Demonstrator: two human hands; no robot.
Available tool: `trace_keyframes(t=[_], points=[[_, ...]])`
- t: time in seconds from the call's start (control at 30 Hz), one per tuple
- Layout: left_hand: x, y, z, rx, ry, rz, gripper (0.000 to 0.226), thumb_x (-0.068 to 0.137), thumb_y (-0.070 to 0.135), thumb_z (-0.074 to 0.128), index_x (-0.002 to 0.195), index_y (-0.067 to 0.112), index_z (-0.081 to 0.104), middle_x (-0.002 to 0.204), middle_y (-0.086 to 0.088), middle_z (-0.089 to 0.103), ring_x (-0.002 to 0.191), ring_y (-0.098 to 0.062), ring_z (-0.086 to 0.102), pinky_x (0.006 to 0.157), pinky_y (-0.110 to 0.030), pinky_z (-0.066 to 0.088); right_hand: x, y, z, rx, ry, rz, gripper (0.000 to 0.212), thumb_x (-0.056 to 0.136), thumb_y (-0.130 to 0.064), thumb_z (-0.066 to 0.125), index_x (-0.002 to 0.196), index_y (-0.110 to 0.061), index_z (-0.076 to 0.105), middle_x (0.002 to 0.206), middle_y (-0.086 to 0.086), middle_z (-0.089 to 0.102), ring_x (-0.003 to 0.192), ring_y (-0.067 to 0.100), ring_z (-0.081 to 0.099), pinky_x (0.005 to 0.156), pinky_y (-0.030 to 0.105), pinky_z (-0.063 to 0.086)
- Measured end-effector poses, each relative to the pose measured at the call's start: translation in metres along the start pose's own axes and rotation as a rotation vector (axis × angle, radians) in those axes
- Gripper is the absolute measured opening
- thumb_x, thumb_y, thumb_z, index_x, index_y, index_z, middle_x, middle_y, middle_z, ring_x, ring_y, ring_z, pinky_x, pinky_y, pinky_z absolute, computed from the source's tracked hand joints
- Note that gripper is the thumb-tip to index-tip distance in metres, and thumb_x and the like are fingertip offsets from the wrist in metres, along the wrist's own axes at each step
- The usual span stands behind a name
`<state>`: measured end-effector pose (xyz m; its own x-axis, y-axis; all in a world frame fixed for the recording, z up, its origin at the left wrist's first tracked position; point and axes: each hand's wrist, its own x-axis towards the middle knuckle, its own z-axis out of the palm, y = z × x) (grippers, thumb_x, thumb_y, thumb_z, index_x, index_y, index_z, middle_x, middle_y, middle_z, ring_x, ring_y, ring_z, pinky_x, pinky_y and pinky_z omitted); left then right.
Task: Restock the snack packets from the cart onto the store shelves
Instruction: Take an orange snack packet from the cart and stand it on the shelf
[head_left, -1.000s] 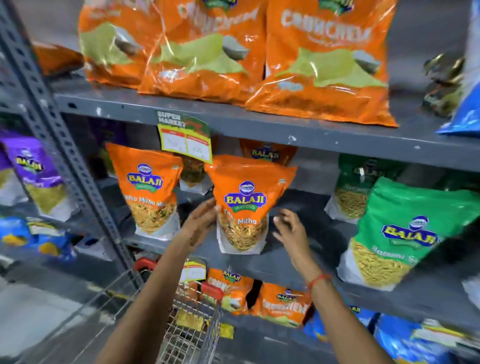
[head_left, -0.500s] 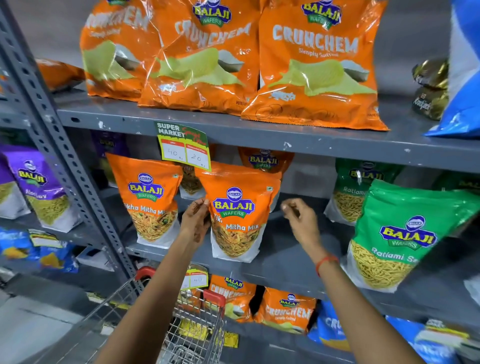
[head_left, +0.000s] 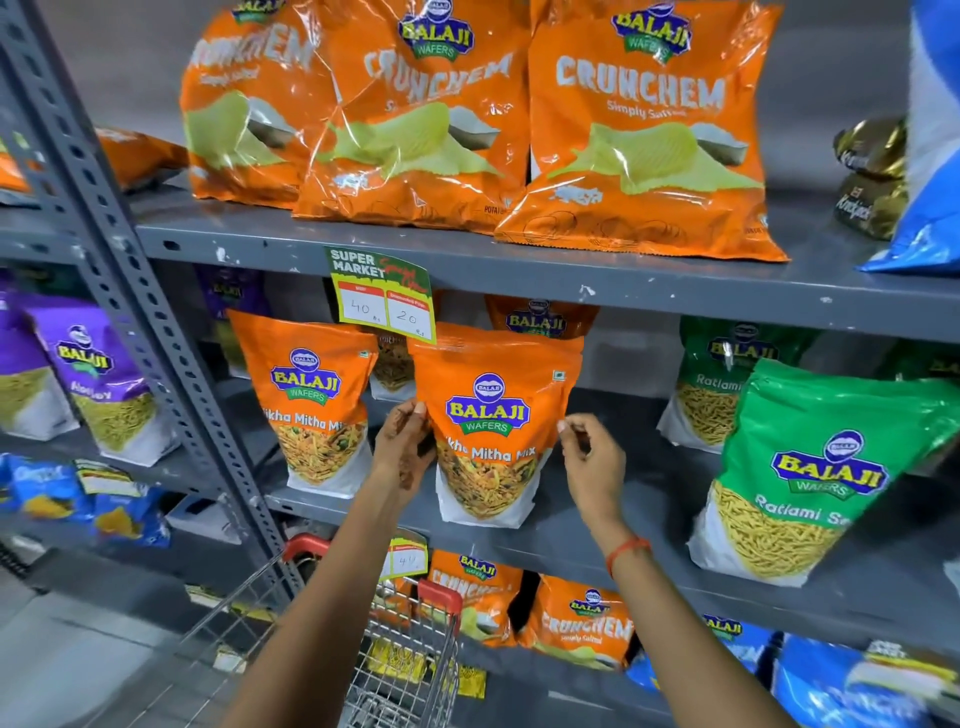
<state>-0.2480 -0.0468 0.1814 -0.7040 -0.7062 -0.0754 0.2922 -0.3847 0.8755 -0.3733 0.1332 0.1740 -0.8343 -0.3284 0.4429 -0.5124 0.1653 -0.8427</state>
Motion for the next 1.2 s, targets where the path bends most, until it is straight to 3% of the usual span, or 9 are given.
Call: trace_keyframes(t=[0.1, 0.2, 0.33, 0.43, 0.57, 0.87, 0.97, 1.07, 1.2], points=[[-0.004, 0.008, 0.006, 0.047, -0.056, 0.011, 0.013, 0.095, 0.023, 0.045, 0.099, 0.021, 0.057, 0.104, -0.002, 0.064, 0.103, -0.022, 0.058, 0.091, -0.045, 0.046, 0.002, -0.005, 0.0, 0.041, -0.067, -0.035, 0.015, 0.092, -0.019, 0.055, 0.101, -0.009, 0.062, 0.095, -0.002, 0.065, 0.086, 0.011, 0.06, 0.069, 0.005, 0.046], [-0.005, 0.02, 0.007, 0.039, -0.056, 0.034, 0.013, 0.097, 0.023, 0.041, 0.095, 0.023, 0.054, 0.101, 0.001, 0.061, 0.098, -0.018, 0.057, 0.088, -0.044, 0.045, 0.007, -0.013, -0.002, 0.014, -0.081, -0.049, 0.012, 0.095, -0.02, 0.049, 0.089, -0.013, 0.057, 0.086, 0.001, 0.062, 0.076, 0.011, 0.057, 0.062, 0.007, 0.042], [0.001, 0.028, -0.001, 0.027, 0.031, -0.004, 0.023, 0.098, 0.022, 0.036, 0.118, 0.014, 0.046, 0.109, 0.001, 0.055, 0.101, -0.014, 0.054, 0.102, -0.045, 0.039, 0.005, -0.015, -0.007, 0.016, 0.074, 0.042, 0.017, 0.096, -0.017, 0.046, 0.089, -0.004, 0.056, 0.081, 0.002, 0.058, 0.062, -0.003, 0.049, 0.054, -0.002, 0.038], [-0.008, 0.022, -0.002, 0.072, -0.039, 0.022, 0.016, 0.096, 0.019, 0.043, 0.104, 0.022, 0.056, 0.105, 0.005, 0.064, 0.104, -0.016, 0.057, 0.088, -0.042, 0.044, 0.002, -0.016, -0.006, 0.037, 0.014, 0.008, 0.019, 0.095, -0.018, 0.048, 0.096, -0.003, 0.059, 0.087, -0.002, 0.061, 0.07, -0.007, 0.052, 0.06, -0.006, 0.041], [-0.018, 0.004, -0.001, 0.137, -0.079, 0.066, 0.021, 0.095, 0.011, 0.044, 0.096, 0.02, 0.063, 0.079, 0.013, 0.076, 0.085, -0.007, 0.068, 0.069, -0.024, 0.057, -0.001, -0.021, -0.004, 0.043, 0.024, -0.009, 0.019, 0.095, -0.018, 0.048, 0.096, -0.002, 0.059, 0.089, -0.002, 0.061, 0.072, -0.008, 0.052, 0.061, -0.006, 0.041], [-0.013, -0.007, 0.01, -0.09, -0.022, 0.103, 0.017, 0.096, 0.015, 0.044, 0.09, 0.024, 0.059, 0.081, 0.01, 0.075, 0.093, -0.018, 0.062, 0.086, -0.04, 0.048, -0.004, -0.028, -0.006, 0.043, 0.086, 0.054, 0.02, 0.096, -0.019, 0.047, 0.096, -0.002, 0.058, 0.087, -0.002, 0.06, 0.068, 0.004, 0.054, 0.057, -0.007, 0.04], [-0.015, -0.012, 0.01, -0.022, -0.074, 0.123, 0.017, 0.096, 0.019, 0.043, 0.108, 0.021, 0.054, 0.1, 0.007, 0.069, 0.097, -0.011, 0.061, 0.084, -0.031, 0.051, -0.007, -0.029, -0.006, 0.104, 0.004, 0.118, 0.023, 0.095, -0.025, 0.048, 0.106, -0.006, 0.056, 0.098, 0.003, 0.064, 0.087, 0.014, 0.058, 0.07, 0.006, 0.045], [-0.025, -0.032, -0.014, 0.288, -0.223, 0.061, 0.051, 0.083, 0.017, 0.061, 0.129, 0.021, 0.04, 0.122, 0.012, 0.056, 0.109, -0.003, 0.058, 0.09, -0.022, 0.051, -0.019, -0.016, -0.008, 0.224, -0.243, 0.276, 0.042, 0.089, -0.033, 0.057, 0.127, -0.02, 0.045, 0.121, -0.001, 0.058, 0.11, 0.015, 0.054, 0.092, 0.033, 0.047], [-0.021, -0.064, -0.04, 0.577, -0.36, -0.114, 0.054, 0.077, -0.002, 0.068, 0.125, 0.009, 0.044, 0.127, -0.007, 0.058, 0.121, -0.027, 0.054, 0.087, -0.02, 0.054, -0.038, 0.013, 0.005, 0.079, -0.615, 0.404, 0.079, 0.079, -0.026, 0.072, 0.14, -0.027, 0.022, 0.14, -0.002, 0.043, 0.13, 0.018, 0.041, 0.109, 0.046, 0.036]])
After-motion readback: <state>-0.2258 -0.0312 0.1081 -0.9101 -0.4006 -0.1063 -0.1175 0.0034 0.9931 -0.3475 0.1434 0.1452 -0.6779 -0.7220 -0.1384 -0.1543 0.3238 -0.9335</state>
